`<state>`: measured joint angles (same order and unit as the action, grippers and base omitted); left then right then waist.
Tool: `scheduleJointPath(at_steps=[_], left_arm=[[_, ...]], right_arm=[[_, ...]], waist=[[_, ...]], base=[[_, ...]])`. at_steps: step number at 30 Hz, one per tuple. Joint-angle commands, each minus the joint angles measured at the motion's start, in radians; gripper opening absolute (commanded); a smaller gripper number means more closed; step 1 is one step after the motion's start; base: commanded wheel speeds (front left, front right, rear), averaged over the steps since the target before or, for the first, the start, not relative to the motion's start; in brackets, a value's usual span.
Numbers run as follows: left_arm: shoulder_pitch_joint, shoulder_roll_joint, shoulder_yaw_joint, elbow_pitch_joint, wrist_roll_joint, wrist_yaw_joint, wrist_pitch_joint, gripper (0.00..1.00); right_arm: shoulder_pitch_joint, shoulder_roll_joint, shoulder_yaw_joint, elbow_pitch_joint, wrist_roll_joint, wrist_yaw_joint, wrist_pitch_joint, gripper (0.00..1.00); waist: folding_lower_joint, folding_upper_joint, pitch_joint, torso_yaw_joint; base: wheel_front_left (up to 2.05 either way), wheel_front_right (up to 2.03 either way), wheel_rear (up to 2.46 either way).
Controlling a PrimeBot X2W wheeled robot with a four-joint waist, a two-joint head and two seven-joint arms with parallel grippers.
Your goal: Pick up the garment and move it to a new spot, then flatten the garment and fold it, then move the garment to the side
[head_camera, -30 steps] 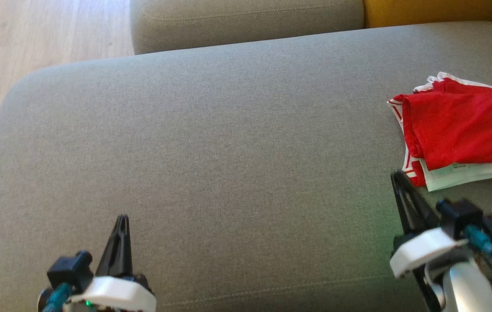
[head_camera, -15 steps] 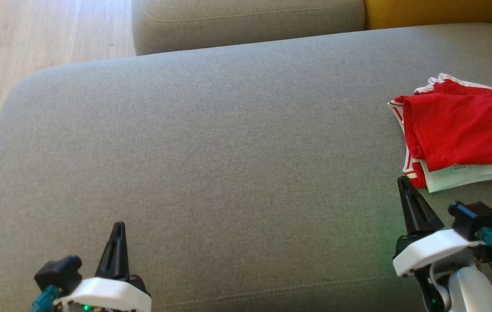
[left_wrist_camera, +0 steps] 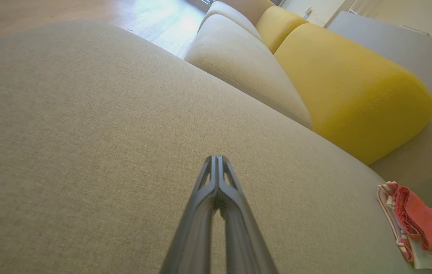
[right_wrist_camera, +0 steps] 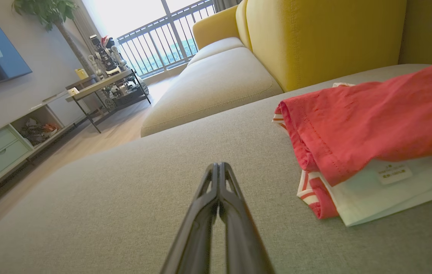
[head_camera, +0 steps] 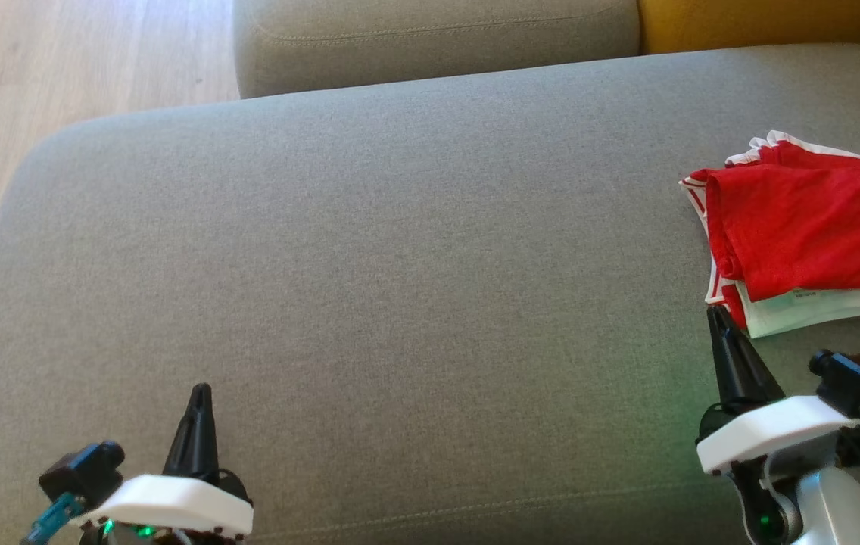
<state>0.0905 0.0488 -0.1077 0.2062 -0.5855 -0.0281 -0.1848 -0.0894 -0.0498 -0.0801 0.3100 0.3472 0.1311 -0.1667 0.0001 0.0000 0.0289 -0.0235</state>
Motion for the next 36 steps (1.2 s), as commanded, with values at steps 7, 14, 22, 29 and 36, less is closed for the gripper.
scheduleJointPath(at_steps=[7,14,22,29,36], left_arm=[[-0.063,0.014,0.033,-0.022,-0.101,-0.017,0.023,0.00],[-0.074,0.016,0.044,-0.018,-0.178,-0.024,0.042,0.00],[-0.084,0.017,0.056,-0.013,-0.254,-0.031,0.061,0.00],[-0.095,0.019,0.068,-0.008,-0.331,-0.038,0.081,0.00],[-0.105,0.019,0.080,-0.004,-0.406,-0.044,0.100,0.00]], right_arm=[[-0.032,-0.001,-0.003,-0.042,0.122,0.000,0.026,0.00],[-0.031,-0.001,-0.005,-0.044,0.213,0.000,0.046,0.00],[-0.030,-0.001,-0.008,-0.046,0.304,0.000,0.066,0.00],[-0.029,-0.001,-0.010,-0.047,0.395,0.000,0.087,0.00],[-0.028,-0.001,-0.013,-0.049,0.486,0.000,0.107,0.00]], waist=[[0.0000,0.0000,-0.002,0.002],[0.0000,0.0000,-0.004,0.004],[0.0000,0.0000,-0.006,0.005],[0.0000,0.0000,-0.008,0.007],[-0.0001,0.0000,-0.010,0.009]], base=[[0.00,0.00,0.00],[0.00,0.00,0.00],[0.00,0.00,0.00],[0.00,0.00,0.00],[0.00,0.00,0.00]])
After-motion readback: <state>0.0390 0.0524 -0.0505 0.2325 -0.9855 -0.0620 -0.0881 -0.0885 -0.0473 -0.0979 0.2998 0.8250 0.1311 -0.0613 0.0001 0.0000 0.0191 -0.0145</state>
